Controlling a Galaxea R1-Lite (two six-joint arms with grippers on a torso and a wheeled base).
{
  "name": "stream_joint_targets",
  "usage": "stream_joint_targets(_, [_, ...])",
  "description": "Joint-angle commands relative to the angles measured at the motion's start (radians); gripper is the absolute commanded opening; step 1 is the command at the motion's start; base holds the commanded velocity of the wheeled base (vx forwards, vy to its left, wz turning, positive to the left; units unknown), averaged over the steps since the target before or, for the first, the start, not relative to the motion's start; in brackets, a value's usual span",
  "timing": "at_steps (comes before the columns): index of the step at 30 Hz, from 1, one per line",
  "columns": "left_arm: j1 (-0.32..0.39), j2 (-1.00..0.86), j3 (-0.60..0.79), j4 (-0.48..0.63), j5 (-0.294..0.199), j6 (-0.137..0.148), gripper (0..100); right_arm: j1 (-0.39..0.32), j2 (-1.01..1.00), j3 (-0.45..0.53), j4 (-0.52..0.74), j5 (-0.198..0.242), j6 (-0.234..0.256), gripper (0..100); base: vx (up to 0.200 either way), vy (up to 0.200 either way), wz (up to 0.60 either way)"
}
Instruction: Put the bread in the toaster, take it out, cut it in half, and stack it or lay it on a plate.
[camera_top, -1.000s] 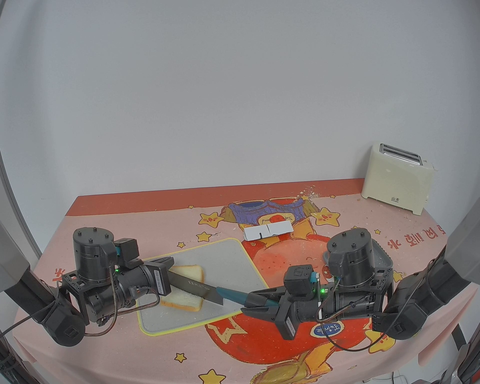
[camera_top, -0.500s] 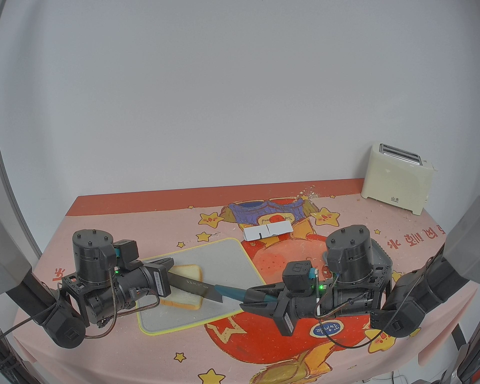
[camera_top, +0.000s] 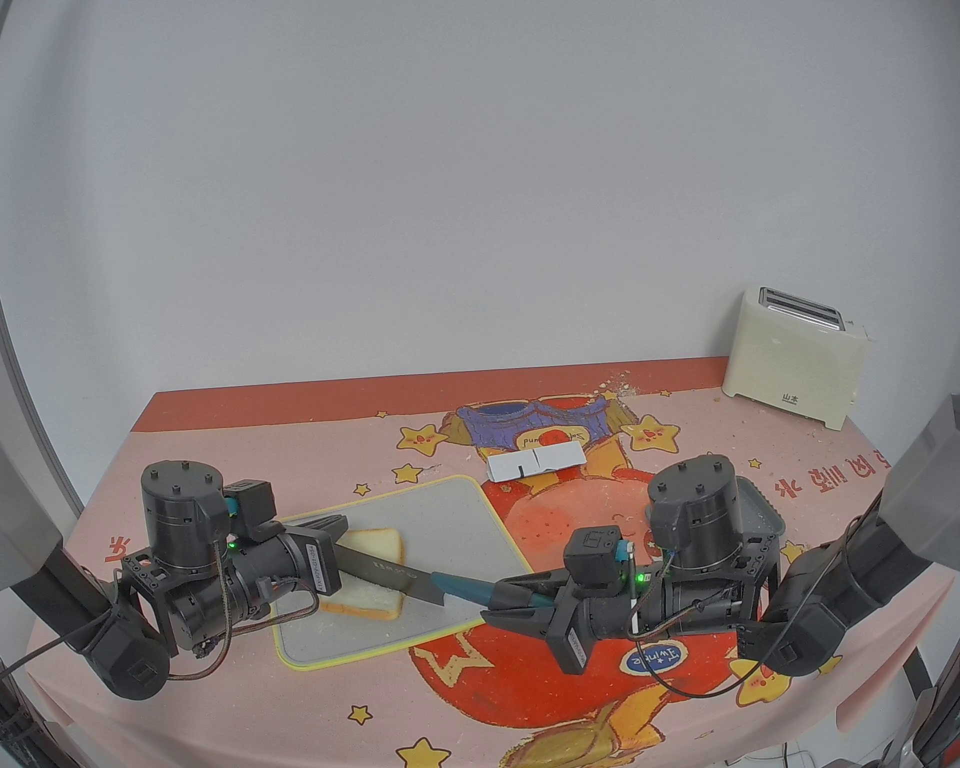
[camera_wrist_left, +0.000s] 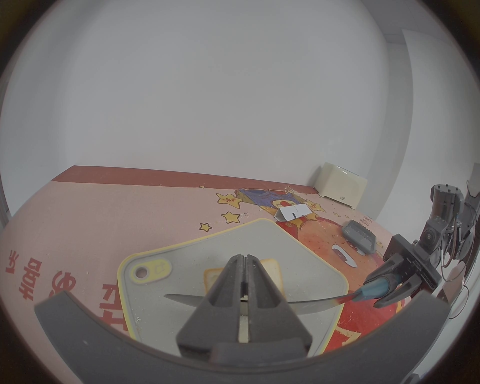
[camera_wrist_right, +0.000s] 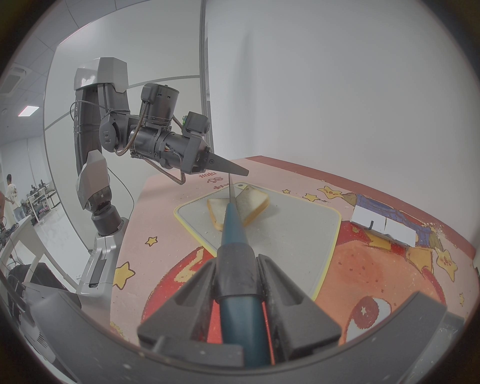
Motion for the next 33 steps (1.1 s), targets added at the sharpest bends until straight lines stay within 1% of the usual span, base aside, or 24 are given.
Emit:
stream_joint_targets(1, [0.0, 0.006, 0.014, -0.002, 0.002, -0.002, 0, 0.005, -0.009, -0.002, 0.0, 0.003, 0.002, 0, 0.0, 0.0, 0.0])
stream_joint_targets(8, [0.003, 0.008, 0.019, -0.002, 0.002, -0.002, 0, 0.011, -0.019, -0.011, -0.001, 0.002, 0.005, 0, 0.0, 0.0, 0.0])
stream_joint_targets(11, [0.003, 0.008, 0.019, -0.002, 0.0, -0.002, 0, 0.011, -0.019, -0.017, -0.001, -0.001, 0.028, 0, 0.0, 0.0, 0.0])
stream_joint_targets(18, [0.003, -0.006, 0.005, -0.003, 0.0, 0.0, 0, 0.01, 0.001, -0.011, 0.0, -0.009, 0.027, 0, 0.0, 0.0, 0.0])
stream_joint_targets(21, [0.003, -0.02, -0.003, -0.003, -0.002, 0.0, 0, 0.008, 0.013, -0.008, 0.0, -0.02, 0.027, 0, 0.0, 0.0, 0.0])
stream_joint_targets(33, [0.003, -0.011, 0.014, -0.003, 0.0, -0.003, 0, 0.007, 0.002, -0.011, 0.0, -0.018, 0.03, 0, 0.0, 0.0, 0.0])
